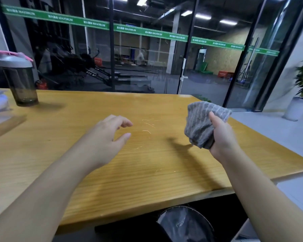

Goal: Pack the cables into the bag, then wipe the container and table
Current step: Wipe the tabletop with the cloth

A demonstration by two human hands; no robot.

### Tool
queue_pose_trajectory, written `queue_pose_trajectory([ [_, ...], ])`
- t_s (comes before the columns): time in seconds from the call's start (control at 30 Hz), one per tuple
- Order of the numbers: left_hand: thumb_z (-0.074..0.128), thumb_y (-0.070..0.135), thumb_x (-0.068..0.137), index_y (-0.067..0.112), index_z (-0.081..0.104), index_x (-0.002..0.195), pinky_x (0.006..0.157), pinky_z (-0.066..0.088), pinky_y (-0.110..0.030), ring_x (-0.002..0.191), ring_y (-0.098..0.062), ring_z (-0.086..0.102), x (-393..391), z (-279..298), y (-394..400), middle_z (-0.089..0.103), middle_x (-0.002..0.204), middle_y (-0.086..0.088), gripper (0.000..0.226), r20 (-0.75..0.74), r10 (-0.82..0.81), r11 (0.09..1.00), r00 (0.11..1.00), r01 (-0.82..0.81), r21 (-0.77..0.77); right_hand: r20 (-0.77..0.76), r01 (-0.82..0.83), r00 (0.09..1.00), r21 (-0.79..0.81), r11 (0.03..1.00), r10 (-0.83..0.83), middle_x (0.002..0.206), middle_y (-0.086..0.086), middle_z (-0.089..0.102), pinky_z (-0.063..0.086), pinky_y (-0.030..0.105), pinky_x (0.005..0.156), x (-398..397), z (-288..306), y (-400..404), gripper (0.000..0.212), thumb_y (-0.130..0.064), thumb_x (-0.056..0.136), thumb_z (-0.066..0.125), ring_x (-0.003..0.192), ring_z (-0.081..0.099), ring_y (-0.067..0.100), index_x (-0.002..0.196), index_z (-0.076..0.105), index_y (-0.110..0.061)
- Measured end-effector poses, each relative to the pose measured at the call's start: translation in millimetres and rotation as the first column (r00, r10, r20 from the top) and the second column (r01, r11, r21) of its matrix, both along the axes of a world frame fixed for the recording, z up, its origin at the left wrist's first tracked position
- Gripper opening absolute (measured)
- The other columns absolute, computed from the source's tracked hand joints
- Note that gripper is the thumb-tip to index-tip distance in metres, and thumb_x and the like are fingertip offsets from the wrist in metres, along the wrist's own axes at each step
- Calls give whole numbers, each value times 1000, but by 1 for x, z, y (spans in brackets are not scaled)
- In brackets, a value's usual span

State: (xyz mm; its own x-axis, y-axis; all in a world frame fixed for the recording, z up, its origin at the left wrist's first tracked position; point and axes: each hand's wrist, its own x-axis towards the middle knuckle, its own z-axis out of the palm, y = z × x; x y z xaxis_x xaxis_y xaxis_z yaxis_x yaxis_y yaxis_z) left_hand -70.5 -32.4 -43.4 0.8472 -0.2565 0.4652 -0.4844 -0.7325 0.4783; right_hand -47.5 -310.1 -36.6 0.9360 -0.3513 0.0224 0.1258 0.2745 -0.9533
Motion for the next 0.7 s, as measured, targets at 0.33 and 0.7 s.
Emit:
queue_pose_trajectory([
  [0.33,50,31,92,32,55,112,82,27,-19,105,-3,40,0,-6,-13,49,114,17,21,55,-29,994,998,23,110,34,233,972,10,972,-233,104,6,62,53,54,81,-13,1,-50,22,-36,96,52,88,64,27,109,49,-18],
  [0.7,45,33,93,29,45,127,101,34,-32,123,-11,35,40,9,4,43,127,12,35,160,77,935,984,-127,330,-51,87,995,6,996,-87,97,7,63,48,58,92,52,12,-22,30,-41,97,49,96,64,31,102,53,-11],
])
